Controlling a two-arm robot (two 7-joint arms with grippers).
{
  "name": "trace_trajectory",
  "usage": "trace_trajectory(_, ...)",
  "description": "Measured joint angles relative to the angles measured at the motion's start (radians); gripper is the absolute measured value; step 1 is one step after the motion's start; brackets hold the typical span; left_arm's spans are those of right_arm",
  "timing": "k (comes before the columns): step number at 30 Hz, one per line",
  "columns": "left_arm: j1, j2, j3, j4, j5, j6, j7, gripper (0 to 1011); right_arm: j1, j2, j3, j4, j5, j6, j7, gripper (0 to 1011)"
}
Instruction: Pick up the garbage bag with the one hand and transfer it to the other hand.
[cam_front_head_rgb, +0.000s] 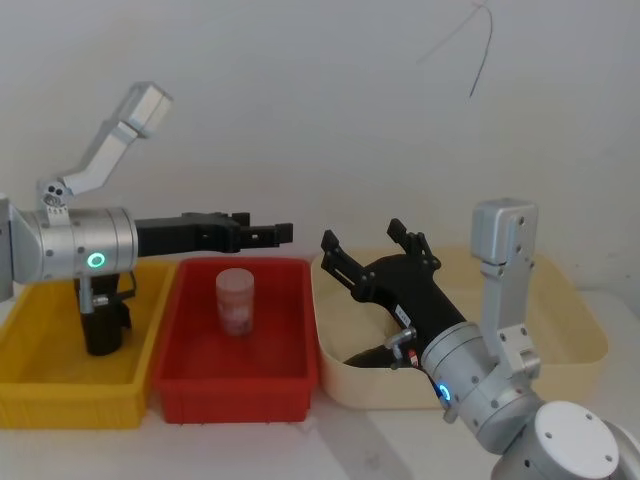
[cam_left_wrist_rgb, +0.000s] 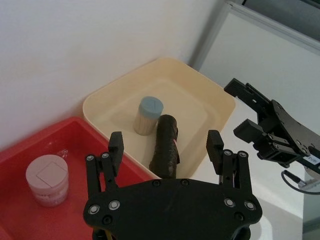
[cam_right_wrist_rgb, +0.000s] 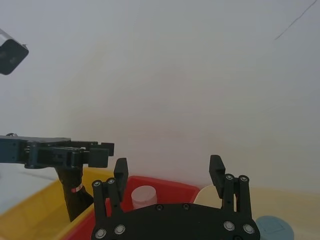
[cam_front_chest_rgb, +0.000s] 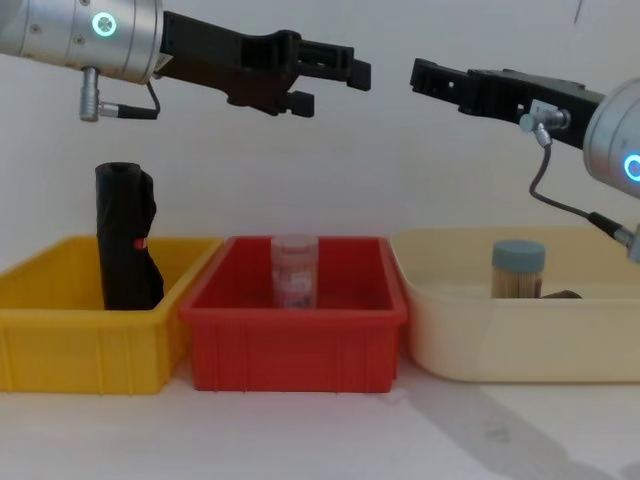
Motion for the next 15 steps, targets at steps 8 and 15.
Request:
trace_trajectory(8, -0.009, 0.003, 0.014, 0.009, -0.001, 0.008, -0.023, 1001, -0.002, -0.001, -0.001, -0.002, -0.001, -0.002, -0.002, 999)
trace_trajectory(15, -0.013, 0.004, 0.021, 0.013, -0.002, 0.012, -0.032, 1001, -0.003, -0.002, -0.002, -0.002, -0.002, -0.003, -0.004, 1000)
